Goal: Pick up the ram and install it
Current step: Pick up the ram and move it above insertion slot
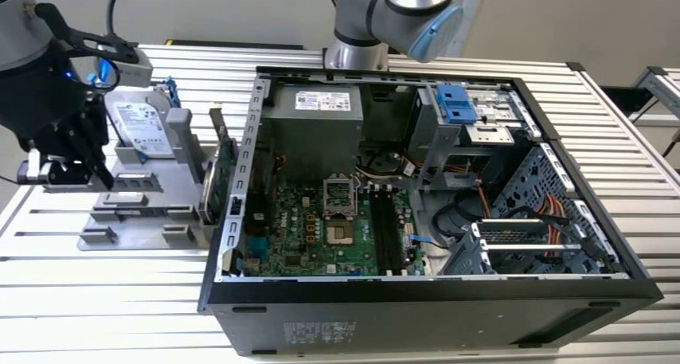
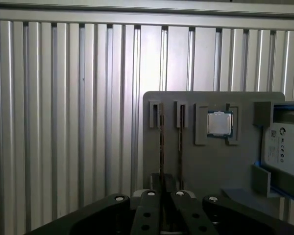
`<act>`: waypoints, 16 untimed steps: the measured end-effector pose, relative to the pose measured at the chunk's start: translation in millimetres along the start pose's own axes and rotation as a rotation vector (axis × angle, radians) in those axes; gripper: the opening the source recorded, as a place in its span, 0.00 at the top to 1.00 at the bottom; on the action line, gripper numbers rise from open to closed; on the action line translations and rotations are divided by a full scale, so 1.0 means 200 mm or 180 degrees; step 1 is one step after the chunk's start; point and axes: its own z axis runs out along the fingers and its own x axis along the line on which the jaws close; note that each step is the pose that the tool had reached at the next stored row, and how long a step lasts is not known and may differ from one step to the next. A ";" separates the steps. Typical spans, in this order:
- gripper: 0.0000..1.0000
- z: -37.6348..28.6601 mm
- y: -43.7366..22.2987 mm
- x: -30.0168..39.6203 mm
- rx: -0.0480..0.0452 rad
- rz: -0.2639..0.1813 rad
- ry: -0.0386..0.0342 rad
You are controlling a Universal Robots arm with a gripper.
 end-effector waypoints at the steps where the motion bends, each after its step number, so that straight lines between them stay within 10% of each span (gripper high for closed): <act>1: 1.00 -0.005 0.000 0.000 0.0000 0.0000 0.0000; 16: 1.00 -0.073 0.000 -0.001 0.0000 -0.0001 0.0000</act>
